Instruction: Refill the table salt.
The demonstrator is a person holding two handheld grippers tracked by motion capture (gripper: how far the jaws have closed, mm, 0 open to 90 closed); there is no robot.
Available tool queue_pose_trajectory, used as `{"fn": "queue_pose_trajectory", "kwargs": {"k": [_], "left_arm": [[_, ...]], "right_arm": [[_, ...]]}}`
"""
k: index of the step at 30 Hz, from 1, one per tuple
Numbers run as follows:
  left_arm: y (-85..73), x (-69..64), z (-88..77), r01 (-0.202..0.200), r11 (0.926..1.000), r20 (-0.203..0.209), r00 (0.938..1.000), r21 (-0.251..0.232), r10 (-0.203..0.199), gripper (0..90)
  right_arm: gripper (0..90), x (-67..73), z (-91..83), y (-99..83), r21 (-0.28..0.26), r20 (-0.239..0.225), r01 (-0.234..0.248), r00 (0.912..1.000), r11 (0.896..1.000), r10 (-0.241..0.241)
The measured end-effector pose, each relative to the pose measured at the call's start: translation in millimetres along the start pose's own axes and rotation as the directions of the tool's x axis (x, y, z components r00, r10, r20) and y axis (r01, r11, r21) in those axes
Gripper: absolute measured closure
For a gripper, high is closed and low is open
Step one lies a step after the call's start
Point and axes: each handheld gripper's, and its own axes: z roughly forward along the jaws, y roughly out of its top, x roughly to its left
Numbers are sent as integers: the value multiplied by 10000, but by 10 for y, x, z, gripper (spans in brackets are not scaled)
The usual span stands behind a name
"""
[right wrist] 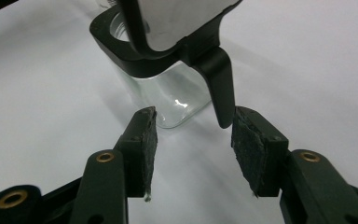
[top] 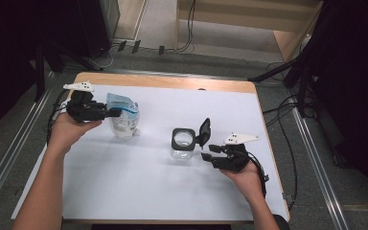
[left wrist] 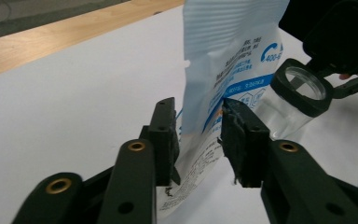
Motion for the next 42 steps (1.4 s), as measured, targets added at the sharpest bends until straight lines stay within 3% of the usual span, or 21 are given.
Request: {"fn": "queue_pose_trajectory", "kwargs": {"k": [8,15,28,37,42], "left_arm": [[-22,-10,-11,-206,9997,493,9986,130,199,900],[-3,-72,11,-102,9999,815,9966,91,94,900],[49,-198,-21,40,9999,559,9984,123,-46,900],[104,-286,-94,285,9988,738,9969,-391,-255,900],[126,-351,-101,166,9989,751,9971,-434,-133,900]], "right_arm": [[543,107,-68,9,-206,-94,131,9999,9997,-133],[566,189,-119,-13,-138,-207,288,9994,9995,-291],[595,396,-127,7,-134,-713,721,9948,9973,-729],[604,526,-19,50,-19,-1141,1024,9882,9947,-1020],[604,611,74,93,-16,-1335,1235,9834,9923,-1226]]}}
